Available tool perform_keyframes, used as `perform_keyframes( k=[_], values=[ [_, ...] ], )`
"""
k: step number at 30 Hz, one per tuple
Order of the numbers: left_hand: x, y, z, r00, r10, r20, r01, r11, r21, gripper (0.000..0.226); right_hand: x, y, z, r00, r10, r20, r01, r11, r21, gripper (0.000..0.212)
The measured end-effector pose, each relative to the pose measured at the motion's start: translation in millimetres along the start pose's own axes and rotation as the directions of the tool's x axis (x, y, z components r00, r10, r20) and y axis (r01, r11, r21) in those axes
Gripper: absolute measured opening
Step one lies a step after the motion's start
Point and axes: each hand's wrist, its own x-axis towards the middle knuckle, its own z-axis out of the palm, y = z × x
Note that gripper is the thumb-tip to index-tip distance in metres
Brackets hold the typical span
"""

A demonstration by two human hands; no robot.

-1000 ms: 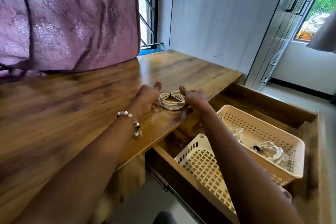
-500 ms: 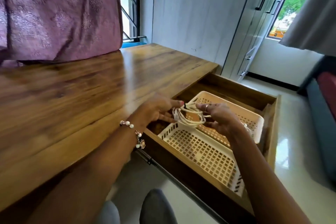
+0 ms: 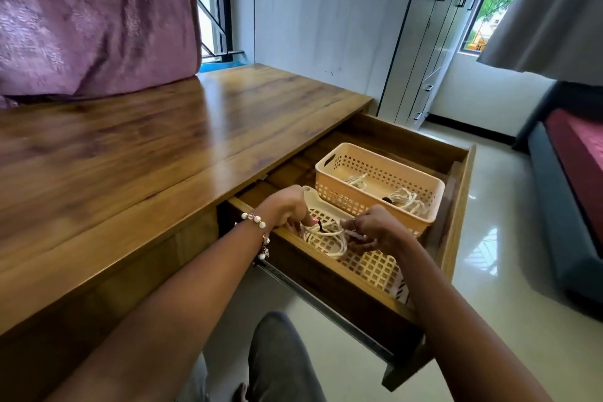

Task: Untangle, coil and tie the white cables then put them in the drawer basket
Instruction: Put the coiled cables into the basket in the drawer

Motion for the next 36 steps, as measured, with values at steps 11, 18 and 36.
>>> perform_keyframes(
  k=[11,18,36],
  values=[
    [13.8,-8.0,16.7,0.9,0.251,-0.355,-0.219,0.967,0.129,0.016,-15.9,23.4,-37.3,0.514,-0.394,-0.762,-0.165,0.826,-0.539,0.037],
    [18.2,-5.0,22.2,0.793,0.459,-0.4,-0.406,0.888,0.216,0.019,-10.6,41.9,-55.5,0.59,-0.153,-0.793,-0.049,0.973,-0.224,0.041],
    [-1.6,-9.6,-26.1,0.625,0.592,-0.51,-0.35,0.796,0.494,0.016,14.0,-21.4,10.2,0.659,-0.1,-0.745,0.31,0.939,0.149,0.024]
  ],
)
